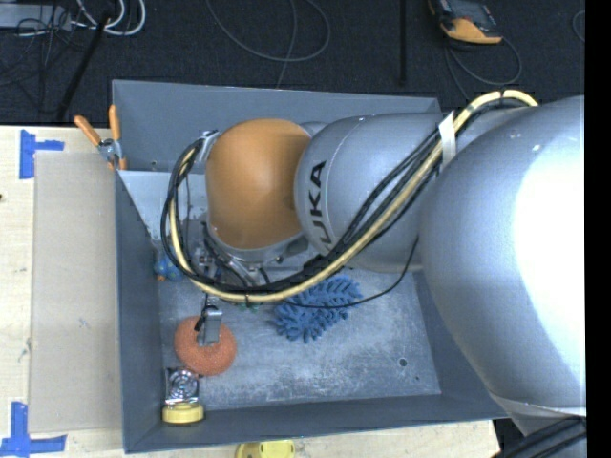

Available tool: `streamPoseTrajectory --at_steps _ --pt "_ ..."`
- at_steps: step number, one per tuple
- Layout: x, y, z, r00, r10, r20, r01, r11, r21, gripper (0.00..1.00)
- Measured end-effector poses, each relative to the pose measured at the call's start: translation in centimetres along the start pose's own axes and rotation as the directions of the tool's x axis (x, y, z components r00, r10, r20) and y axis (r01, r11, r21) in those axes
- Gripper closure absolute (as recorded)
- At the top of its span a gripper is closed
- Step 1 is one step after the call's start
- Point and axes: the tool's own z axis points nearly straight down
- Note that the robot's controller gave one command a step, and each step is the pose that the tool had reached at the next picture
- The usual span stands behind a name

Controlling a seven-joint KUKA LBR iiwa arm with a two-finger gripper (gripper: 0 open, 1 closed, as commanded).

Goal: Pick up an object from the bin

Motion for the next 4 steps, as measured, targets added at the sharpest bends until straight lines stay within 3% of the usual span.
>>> streamPoseTrajectory --at_steps 1,2,3,4 --pt "-0.2 -0.1 -0.5 1.000 0.004 0.007 -0.004 1.000 -0.001 0.00" --pt "1.7 -1.8 1.9 0.994 -0.106 0.017 0.106 0.994 -0.004 0.00" --pt "3.0 -4.8 6.2 0.983 -0.181 0.006 0.181 0.983 0.000 0.00" --pt "0.1 -4.4 6.8 0.997 -0.083 0.006 0.083 0.997 -0.001 0.00"
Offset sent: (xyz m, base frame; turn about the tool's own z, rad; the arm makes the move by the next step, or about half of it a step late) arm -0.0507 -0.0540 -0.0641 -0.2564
